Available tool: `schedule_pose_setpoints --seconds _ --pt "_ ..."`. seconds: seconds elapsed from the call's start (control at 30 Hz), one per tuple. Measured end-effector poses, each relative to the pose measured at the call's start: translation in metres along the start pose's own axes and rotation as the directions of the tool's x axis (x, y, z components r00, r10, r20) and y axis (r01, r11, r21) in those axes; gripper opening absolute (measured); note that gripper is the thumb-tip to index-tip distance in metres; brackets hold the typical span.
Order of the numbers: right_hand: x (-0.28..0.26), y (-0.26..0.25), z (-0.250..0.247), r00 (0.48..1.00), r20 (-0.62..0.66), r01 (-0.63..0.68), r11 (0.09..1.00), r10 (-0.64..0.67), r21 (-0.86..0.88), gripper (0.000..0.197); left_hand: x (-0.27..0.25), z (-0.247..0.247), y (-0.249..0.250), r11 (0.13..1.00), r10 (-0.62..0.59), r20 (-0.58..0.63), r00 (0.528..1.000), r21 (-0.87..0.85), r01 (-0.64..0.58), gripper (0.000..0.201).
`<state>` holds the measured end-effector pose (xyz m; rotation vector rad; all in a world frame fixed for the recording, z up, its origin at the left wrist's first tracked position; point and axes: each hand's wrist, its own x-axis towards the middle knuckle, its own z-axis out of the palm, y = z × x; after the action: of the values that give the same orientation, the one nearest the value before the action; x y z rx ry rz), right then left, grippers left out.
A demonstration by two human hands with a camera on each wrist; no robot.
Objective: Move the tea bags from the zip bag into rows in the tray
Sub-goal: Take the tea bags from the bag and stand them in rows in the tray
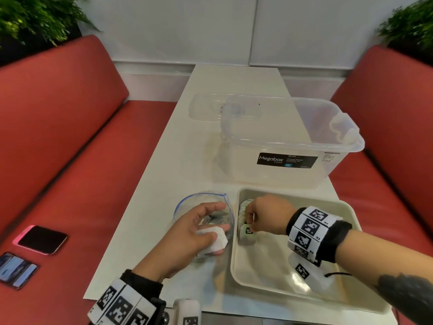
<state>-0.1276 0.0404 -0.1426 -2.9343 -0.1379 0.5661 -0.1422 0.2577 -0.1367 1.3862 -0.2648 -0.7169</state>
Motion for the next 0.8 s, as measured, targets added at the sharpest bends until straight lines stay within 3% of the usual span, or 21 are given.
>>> schedule_pose_setpoints --seconds 0.27,0.37,0.47,0.63,0.8 --pt "-0.010 0.008 0.001 0.999 -0.052 0.002 1.000 -0.003 -0.009 0.019 -0.004 0.010 -0.011 0.983 -0.159 0.250 0.955 0.132 0.129 0.046" --pt "-0.017 0.011 -0.002 0.987 0.130 0.089 0.995 -0.095 0.052 0.006 -0.003 0.009 -0.012 0.980 -0.176 0.259 0.950 0.135 0.144 0.047" --pt "-0.020 0.006 0.002 0.924 0.346 0.148 0.987 -0.160 0.061 0.028 -0.002 0.009 -0.013 0.981 -0.168 0.260 0.951 0.135 0.137 0.048" --pt "-0.011 -0.001 0.012 0.873 0.448 0.219 0.976 -0.195 -0.003 0.042 0.000 0.009 -0.015 0.983 -0.156 0.255 0.954 0.135 0.124 0.049" --pt "-0.005 -0.002 0.014 0.874 0.454 0.217 0.975 -0.173 -0.047 0.040 -0.002 0.009 -0.016 0.983 -0.160 0.247 0.956 0.125 0.132 0.049"
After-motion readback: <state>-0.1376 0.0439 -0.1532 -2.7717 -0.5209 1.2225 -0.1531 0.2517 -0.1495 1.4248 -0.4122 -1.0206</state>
